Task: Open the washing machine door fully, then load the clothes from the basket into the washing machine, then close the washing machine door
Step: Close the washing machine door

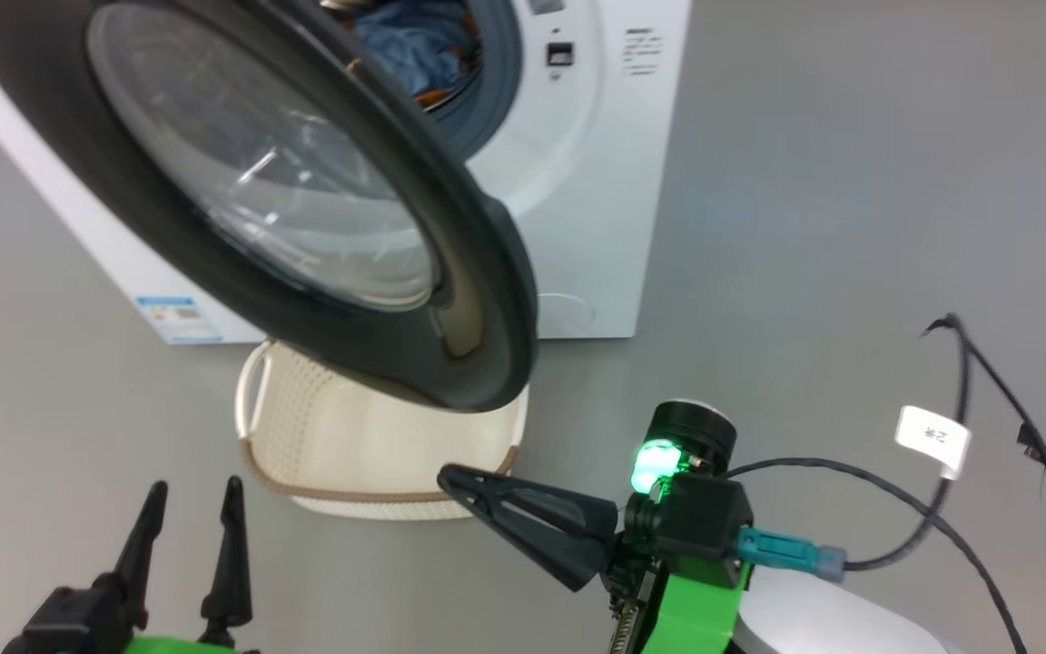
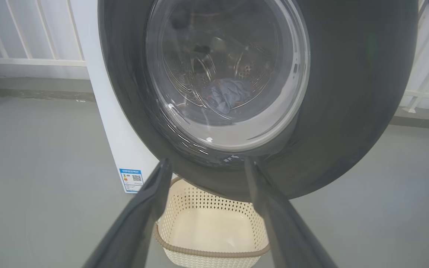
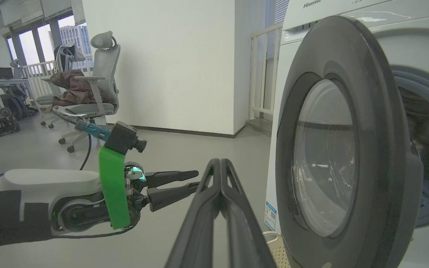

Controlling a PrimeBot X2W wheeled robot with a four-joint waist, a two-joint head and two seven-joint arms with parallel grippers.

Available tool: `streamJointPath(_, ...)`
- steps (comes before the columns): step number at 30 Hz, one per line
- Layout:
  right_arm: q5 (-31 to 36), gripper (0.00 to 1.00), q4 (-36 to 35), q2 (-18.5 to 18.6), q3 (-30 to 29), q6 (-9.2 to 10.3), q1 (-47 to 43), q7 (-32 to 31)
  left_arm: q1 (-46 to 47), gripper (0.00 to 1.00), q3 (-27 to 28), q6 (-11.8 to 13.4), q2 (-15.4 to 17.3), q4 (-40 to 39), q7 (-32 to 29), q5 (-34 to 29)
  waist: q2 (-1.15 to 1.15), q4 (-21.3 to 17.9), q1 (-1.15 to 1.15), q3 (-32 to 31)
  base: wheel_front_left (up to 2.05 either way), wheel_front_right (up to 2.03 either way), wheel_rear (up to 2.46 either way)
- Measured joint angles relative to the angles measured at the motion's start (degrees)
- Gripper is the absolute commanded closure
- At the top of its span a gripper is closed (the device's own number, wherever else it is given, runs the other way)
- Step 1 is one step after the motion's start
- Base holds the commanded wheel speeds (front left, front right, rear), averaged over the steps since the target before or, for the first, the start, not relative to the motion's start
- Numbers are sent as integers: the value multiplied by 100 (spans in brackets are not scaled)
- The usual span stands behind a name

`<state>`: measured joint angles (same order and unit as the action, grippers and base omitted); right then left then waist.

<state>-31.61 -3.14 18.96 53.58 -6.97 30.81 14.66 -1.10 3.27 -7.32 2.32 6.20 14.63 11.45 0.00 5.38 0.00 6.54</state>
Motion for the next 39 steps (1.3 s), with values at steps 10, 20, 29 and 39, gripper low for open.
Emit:
streamJointPath(10,-81,100,1065,15,88,-1,358,1,416,0,-433,2,-5,-94,0,144,0,557,0,463,0,0,0)
streamJointPath(20,7,100,1748,-87,-463,-1,643,5,732,0,-555,52,-18,-118,0,320,0,856,0,974,0,0,0)
streamJointPath(29,436,100,2047,-101,-1210,-48,1063,7,946,0,-603,49,-25,-116,1,402,0,889,0,1372,0,0,0)
streamJointPath(39,659,100,2304,-126,-1886,-48,1741,7,1292,0,-690,41,-43,-129,1,458,0,812,0,1833,0,0,0)
